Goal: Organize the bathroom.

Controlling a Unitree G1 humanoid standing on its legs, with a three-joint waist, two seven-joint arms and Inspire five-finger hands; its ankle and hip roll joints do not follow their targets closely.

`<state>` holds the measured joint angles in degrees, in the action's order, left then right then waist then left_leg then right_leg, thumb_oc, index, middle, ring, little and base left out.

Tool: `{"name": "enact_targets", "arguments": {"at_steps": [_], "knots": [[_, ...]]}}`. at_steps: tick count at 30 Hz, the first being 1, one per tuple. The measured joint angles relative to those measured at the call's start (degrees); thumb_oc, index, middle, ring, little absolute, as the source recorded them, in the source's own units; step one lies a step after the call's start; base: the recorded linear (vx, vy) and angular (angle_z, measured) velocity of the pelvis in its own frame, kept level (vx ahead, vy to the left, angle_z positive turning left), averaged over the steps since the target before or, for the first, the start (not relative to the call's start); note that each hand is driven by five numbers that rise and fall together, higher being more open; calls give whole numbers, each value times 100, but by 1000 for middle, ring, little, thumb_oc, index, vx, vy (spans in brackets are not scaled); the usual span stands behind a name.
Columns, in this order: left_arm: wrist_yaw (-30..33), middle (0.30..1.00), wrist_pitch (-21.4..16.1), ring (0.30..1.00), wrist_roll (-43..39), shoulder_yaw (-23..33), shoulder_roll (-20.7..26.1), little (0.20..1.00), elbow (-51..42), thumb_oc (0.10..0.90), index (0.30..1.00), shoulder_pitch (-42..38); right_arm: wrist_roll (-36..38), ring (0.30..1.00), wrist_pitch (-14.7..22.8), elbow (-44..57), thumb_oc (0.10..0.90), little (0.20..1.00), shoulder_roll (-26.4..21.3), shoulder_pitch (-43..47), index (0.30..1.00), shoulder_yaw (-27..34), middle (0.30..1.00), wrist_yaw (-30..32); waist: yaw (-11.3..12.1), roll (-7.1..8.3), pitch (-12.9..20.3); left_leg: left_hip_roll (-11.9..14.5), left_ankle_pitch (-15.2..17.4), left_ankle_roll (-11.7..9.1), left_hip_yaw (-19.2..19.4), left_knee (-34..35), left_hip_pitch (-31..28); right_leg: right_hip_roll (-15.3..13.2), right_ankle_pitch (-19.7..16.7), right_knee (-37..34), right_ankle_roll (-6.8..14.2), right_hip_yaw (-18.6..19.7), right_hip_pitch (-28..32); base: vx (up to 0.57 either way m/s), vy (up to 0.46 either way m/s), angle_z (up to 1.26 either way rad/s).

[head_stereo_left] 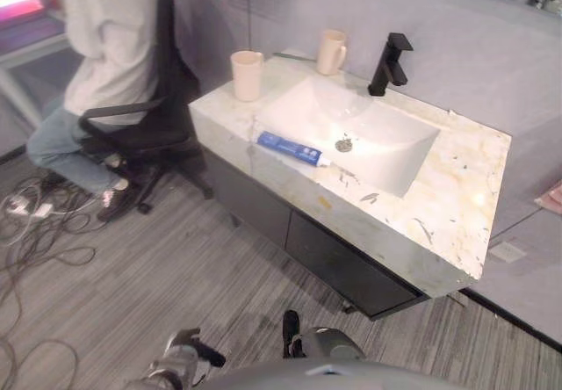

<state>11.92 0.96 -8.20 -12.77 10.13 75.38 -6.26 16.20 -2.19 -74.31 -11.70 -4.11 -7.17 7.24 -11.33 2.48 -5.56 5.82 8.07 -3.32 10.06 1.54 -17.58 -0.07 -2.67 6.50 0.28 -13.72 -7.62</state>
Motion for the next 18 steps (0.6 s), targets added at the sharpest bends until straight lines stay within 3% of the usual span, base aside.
{"name": "enact_targets", "arguments": {"at_steps": [2, 3, 4, 5, 6, 9, 12, 13, 15, 18], "knots": [[-2, 900, -101, 900, 169, 1, -19, 900, -12, 800, 900, -88, 1, 900, 9, 17, 800, 900, -44, -29, 900, 87, 900, 56, -23, -77, 61, -21, -5, -71, -46, -593, 33, 13, -86, -437, -42, 16, 422, 160, 21, -28], [-3, 900, -117, 900, 157, 13, -33, 900, -21, 800, 900, -103, 2, 900, 12, 41, 800, 900, -71, -62, 900, 88, 900, 56, -43, -132, 113, -40, 6, -323, -88, -1242, 202, 36, -121, -761, -56, 83, 652, 119, 20, -44], [12, 900, -116, 900, 156, 15, -30, 900, -29, 800, 900, -99, 1, 900, 10, 37, 800, 900, -72, -55, 900, 81, 900, 59, -15, -114, 137, -76, 4, -366, -92, -1739, 374, 20, -174, -887, -116, 219, 756, 150, 60, -81], [49, 900, -116, 900, 156, 18, -74, 900, -37, 800, 900, -51, -1, 900, 24, 39, 800, 900, -115, -35, 900, -3, 900, 64, 111, -129, 203, -131, -65, -511, -125, -2665, 761, -54, -312, -1056, -317, 522, 842, 158, 138, -111], [55, 900, -95, 900, 150, 19, -166, 900, -31, 800, 900, 18, 0, 900, 35, 29, 800, 900, -178, 28, 900, -126, 900, 67, 183, -261, 291, -119, 20, -534, -261, -3109, 1015, -51, -369, -1136, -419, 760, 879, 150, 153, -111], [68, 900, -100, 900, -85, 20, -211, 900, -61, 800, 900, -2, -14, 900, 13, 20, 800, 900, -134, 191, 900, -250, 900, 45, 216, -265, 289, -92, 86, -402, -357, -2496, 1146, -92, -360, -1107, -447, 1242, 879, 146, 209, -84], [79, 900, -94, 900, -280, 0, -210, 900, -64, 800, 900, -55, -25, 900, 32, 15, 800, 900, -84, 358, 900, -254, 900, 57, 196, -153, 245, 139, -158, -200, -478, -1440, 1203, -76, -300, -1138, -359, 1609, 871, 151, 331, -78], [78, 900, -101, 900, -289, -11, -209, 900, -90, 800, 900, -81, -25, 900, 33, 13, 800, 900, -81, 379, 900, -245, 900, 60, 184, -91, 239, 257, -315, -188, -620, -939, 1215, -71, -292, -1134, -346, 1752, 856, 138, 373, -60], [74, 900, -103, 900, -292, -136, -213, 900, -123, 800, 900, -128, -26, 900, 29, 16, 800, 900, -131, 446, 900, -241, 900, 75, 187, -40, 207, 451, -614, -234, -977, -599, 1265, -77, -256, -1134, -290, 1985, 854, 130, 341, -67], [73, 900, -103, 900, -296, -210, -226, 900, -150, 800, 900, -94, -30, 900, 32, -21, 800, 900, -261, 496, 900, -235, 900, 72, 198, -137, 209, 488, -881, -178, -1459, -141, 1134, -85, -204, -1069, -207, 2367, 748, 67, 297, -82]]}}
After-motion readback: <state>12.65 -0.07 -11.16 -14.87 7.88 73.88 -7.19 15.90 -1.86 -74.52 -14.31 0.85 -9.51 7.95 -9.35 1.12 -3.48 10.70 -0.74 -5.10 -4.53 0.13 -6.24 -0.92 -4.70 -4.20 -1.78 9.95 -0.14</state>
